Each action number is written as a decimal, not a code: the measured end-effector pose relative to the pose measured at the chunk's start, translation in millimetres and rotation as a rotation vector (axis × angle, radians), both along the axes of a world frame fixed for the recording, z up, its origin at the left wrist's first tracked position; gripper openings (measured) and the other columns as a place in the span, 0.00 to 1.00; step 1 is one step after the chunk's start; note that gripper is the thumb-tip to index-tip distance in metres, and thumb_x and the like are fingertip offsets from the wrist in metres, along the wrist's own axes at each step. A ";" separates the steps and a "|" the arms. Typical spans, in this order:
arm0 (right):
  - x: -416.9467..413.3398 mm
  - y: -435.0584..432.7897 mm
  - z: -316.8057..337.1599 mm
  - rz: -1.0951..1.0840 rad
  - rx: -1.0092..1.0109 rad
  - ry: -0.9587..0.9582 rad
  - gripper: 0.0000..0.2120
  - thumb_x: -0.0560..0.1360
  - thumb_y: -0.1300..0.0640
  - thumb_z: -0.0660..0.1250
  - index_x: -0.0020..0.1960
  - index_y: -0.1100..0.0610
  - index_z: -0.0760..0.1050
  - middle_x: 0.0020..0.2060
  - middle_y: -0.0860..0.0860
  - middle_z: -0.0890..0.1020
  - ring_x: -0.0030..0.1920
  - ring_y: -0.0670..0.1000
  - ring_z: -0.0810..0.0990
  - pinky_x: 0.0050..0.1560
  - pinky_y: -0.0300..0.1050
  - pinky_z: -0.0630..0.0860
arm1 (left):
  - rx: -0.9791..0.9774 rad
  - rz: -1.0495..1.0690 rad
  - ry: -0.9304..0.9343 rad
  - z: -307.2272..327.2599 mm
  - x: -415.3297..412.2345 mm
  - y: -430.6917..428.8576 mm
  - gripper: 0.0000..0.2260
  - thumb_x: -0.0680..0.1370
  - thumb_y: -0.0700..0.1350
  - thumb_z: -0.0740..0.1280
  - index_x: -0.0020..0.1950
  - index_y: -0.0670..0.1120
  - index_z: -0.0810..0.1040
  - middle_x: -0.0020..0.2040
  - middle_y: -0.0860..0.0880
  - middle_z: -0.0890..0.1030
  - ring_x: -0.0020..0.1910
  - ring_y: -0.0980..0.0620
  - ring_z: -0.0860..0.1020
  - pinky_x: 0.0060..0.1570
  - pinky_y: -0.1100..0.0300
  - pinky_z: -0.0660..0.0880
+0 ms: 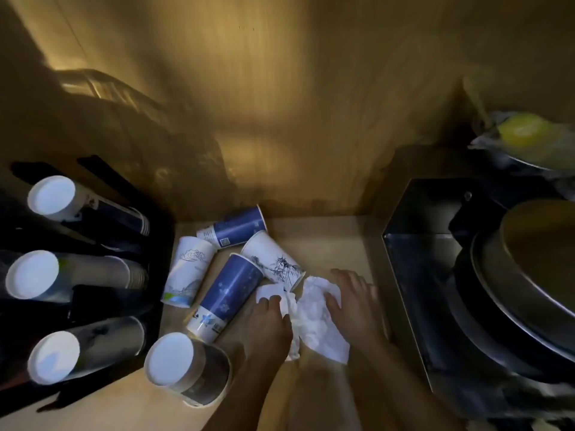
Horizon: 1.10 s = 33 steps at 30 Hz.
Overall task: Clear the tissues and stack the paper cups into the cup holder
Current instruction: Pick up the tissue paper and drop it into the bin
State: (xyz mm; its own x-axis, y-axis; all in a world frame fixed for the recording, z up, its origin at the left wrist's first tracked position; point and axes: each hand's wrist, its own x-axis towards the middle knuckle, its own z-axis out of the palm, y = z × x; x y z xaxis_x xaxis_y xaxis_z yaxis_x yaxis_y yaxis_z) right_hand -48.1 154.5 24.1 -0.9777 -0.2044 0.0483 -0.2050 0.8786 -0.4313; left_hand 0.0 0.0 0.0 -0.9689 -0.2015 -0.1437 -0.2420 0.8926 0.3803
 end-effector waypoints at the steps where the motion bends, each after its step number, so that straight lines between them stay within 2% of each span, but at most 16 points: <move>1: 0.4 0.1 -5.3 -0.023 -0.013 -0.017 0.18 0.75 0.53 0.60 0.63 0.58 0.69 0.58 0.56 0.77 0.58 0.57 0.74 0.60 0.52 0.64 | -0.038 0.015 -0.041 -2.9 -0.5 -0.1 0.16 0.78 0.48 0.57 0.65 0.47 0.67 0.62 0.45 0.74 0.59 0.48 0.73 0.60 0.56 0.68; 3: -0.5 1.4 -16.8 -0.063 -0.048 -0.029 0.18 0.75 0.52 0.58 0.59 0.61 0.72 0.55 0.58 0.79 0.57 0.59 0.75 0.60 0.52 0.66 | -0.097 0.030 -0.058 -8.9 0.1 0.6 0.17 0.79 0.49 0.57 0.67 0.47 0.66 0.62 0.45 0.73 0.60 0.48 0.72 0.60 0.56 0.67; 7: 4.4 10.8 -37.7 -0.002 0.040 -0.102 0.19 0.76 0.53 0.60 0.65 0.56 0.66 0.63 0.54 0.74 0.64 0.55 0.69 0.61 0.49 0.62 | -0.083 0.000 -0.158 -21.7 7.3 -5.9 0.16 0.79 0.48 0.57 0.67 0.47 0.66 0.62 0.45 0.73 0.62 0.47 0.71 0.61 0.55 0.67; 10: 5.5 13.6 -43.9 -0.009 0.008 -0.067 0.17 0.75 0.56 0.61 0.64 0.58 0.68 0.61 0.56 0.75 0.62 0.57 0.71 0.60 0.52 0.63 | -0.093 0.015 -0.181 -23.6 7.1 -8.1 0.15 0.79 0.46 0.57 0.66 0.48 0.67 0.62 0.45 0.72 0.63 0.46 0.69 0.63 0.53 0.65; 13: 3.1 13.9 -52.3 0.021 0.037 -0.080 0.15 0.75 0.56 0.60 0.61 0.56 0.70 0.59 0.55 0.76 0.61 0.56 0.71 0.59 0.49 0.62 | -0.078 0.060 -0.171 -20.4 5.8 -6.0 0.12 0.79 0.44 0.57 0.62 0.48 0.71 0.61 0.45 0.73 0.62 0.46 0.69 0.63 0.53 0.65; 18: -3.2 8.7 -63.4 0.002 0.081 -0.072 0.14 0.74 0.54 0.61 0.58 0.55 0.72 0.55 0.53 0.77 0.57 0.55 0.73 0.56 0.49 0.63 | -0.011 0.163 -0.033 -13.7 11.2 -1.9 0.10 0.78 0.46 0.59 0.56 0.47 0.75 0.56 0.47 0.75 0.59 0.47 0.71 0.57 0.54 0.67; 22: -6.5 8.4 -75.4 0.011 0.220 -0.080 0.13 0.76 0.51 0.59 0.58 0.53 0.71 0.58 0.52 0.76 0.59 0.53 0.72 0.59 0.48 0.63 | -0.035 0.190 0.065 -4.5 13.7 -1.3 0.08 0.77 0.47 0.61 0.53 0.47 0.77 0.53 0.47 0.76 0.55 0.47 0.72 0.51 0.53 0.71; 24: -6.7 9.7 -78.8 0.014 0.259 -0.055 0.10 0.77 0.53 0.57 0.55 0.53 0.74 0.57 0.51 0.77 0.59 0.52 0.72 0.58 0.49 0.64 | -0.032 0.197 0.121 2.6 14.2 -1.3 0.07 0.77 0.47 0.62 0.51 0.46 0.77 0.51 0.47 0.77 0.52 0.47 0.73 0.49 0.52 0.73; 27: -8.3 7.6 -71.2 -0.047 0.168 -0.003 0.07 0.75 0.59 0.61 0.46 0.56 0.78 0.50 0.54 0.80 0.56 0.55 0.75 0.54 0.51 0.64 | 0.021 0.232 0.207 19.4 14.1 -1.0 0.06 0.76 0.45 0.65 0.49 0.45 0.78 0.49 0.45 0.78 0.50 0.46 0.74 0.47 0.51 0.73; 30: -14.6 2.0 -49.3 -0.144 0.016 0.036 0.04 0.72 0.63 0.65 0.43 0.61 0.78 0.45 0.58 0.80 0.51 0.59 0.76 0.52 0.53 0.63 | 0.113 0.267 0.346 46.2 12.9 -1.8 0.04 0.74 0.42 0.68 0.47 0.42 0.79 0.46 0.43 0.78 0.49 0.44 0.74 0.44 0.54 0.69; 33: -21.4 -4.0 -17.2 -0.190 -0.142 0.138 0.02 0.71 0.65 0.67 0.40 0.62 0.78 0.43 0.60 0.80 0.50 0.60 0.77 0.52 0.52 0.62 | 0.211 0.319 0.521 83.4 13.9 -3.8 0.03 0.73 0.40 0.70 0.45 0.41 0.80 0.41 0.46 0.76 0.45 0.47 0.74 0.42 0.59 0.66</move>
State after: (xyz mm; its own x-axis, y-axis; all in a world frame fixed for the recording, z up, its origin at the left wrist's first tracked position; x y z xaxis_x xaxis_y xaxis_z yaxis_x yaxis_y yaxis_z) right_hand -69.5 150.5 6.9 -0.9800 0.0001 0.1988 -0.1080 0.8395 -0.5326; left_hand 13.9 -3.8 83.4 -0.8197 -0.5099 0.2609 -0.2196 0.7005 0.6790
